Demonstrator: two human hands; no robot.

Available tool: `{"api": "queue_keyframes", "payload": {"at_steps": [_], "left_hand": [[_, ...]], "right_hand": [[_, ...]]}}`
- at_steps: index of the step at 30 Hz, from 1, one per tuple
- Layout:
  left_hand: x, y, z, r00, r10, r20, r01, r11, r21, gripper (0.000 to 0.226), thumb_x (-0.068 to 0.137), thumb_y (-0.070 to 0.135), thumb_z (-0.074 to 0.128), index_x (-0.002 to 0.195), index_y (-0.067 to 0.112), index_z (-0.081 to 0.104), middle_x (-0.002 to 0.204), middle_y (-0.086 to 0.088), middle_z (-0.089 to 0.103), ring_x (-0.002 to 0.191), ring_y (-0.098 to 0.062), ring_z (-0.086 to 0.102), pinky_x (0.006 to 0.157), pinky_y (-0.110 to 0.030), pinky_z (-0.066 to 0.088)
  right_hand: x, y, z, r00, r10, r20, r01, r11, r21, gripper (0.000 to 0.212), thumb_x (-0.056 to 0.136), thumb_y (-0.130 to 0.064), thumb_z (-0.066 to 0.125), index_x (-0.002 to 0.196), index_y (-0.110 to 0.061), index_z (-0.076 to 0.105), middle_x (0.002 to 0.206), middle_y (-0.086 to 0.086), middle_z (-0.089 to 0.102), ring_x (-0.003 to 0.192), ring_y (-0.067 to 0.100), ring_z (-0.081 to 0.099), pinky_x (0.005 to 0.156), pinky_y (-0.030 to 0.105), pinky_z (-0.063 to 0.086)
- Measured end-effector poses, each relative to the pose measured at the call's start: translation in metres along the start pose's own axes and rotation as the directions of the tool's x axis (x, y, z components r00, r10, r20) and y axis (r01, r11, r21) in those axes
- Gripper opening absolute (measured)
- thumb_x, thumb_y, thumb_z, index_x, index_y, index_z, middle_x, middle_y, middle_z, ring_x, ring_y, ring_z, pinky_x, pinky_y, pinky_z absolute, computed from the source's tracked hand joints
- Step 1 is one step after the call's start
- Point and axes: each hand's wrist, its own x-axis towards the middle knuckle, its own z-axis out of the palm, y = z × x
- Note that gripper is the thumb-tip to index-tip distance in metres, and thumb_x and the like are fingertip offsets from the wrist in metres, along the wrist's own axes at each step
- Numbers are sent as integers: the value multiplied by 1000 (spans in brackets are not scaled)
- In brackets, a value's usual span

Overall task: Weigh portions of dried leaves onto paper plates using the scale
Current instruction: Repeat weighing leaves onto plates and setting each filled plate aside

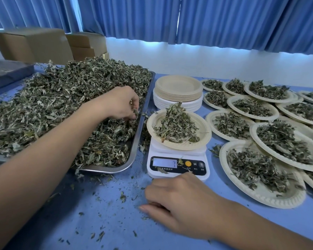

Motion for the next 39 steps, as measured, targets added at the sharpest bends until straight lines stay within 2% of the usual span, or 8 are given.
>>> {"api": "queue_keyframes", "payload": {"at_steps": [11,13,16,19,23,31,36,39], "left_hand": [[-3,-2,-6,989,-17,-144,18,1000,10,10,91,20,72,100,24,72,99,5,68,86,-18,69,80,-35,56],[-7,6,-11,964,67,-256,-80,996,-42,13,92,35,69,101,26,72,92,7,69,86,-15,67,77,-31,52],[-16,17,-20,988,148,-33,-152,979,-139,56,73,75,70,112,35,68,91,13,71,84,-4,66,69,-25,47],[-23,22,-19,942,210,263,-203,978,-53,126,46,92,70,153,38,31,129,9,59,105,-6,59,94,-29,48],[-21,30,-5,920,211,329,-216,976,-22,146,43,90,74,160,39,2,166,12,19,144,-15,35,121,-37,28],[-5,47,19,964,201,176,-192,979,-67,128,55,81,75,159,29,22,151,2,46,124,-19,51,108,-35,43],[1,68,1,964,246,103,-225,958,-176,125,51,84,72,155,25,35,139,4,57,104,-7,56,94,-22,44],[7,89,-16,963,266,32,-248,930,-273,132,44,90,72,152,21,42,149,8,51,127,-12,53,112,-35,40]], "right_hand": [[-3,1,-4,980,66,-186,-70,997,-12,35,105,-43,46,75,-28,37,69,-12,35,59,14,37,54,38,46],[-6,13,-15,842,283,-459,-245,959,142,40,102,-40,52,68,-25,39,58,-11,38,53,11,39,51,32,43],[-11,50,-45,567,536,-626,-458,836,301,29,99,-40,56,73,-26,54,58,-12,55,58,4,54,49,16,36],[-11,88,-64,485,734,-475,-690,655,308,17,96,-40,59,99,-24,62,67,-8,65,64,4,60,57,27,46],[0,114,-60,424,873,-243,-847,477,234,37,97,-41,58,119,-12,60,86,5,68,80,25,64,68,35,51],[20,138,-58,385,913,-138,-801,405,442,21,89,-11,64,71,-11,52,62,9,44,56,22,42,57,30,32],[11,149,-84,294,948,-122,-720,304,625,14,89,-2,62,90,11,67,70,11,48,39,20,49,51,31,36],[-5,155,-107,267,958,-105,-601,251,759,25,93,1,64,111,17,63,82,16,55,34,17,54,46,25,47]]}}
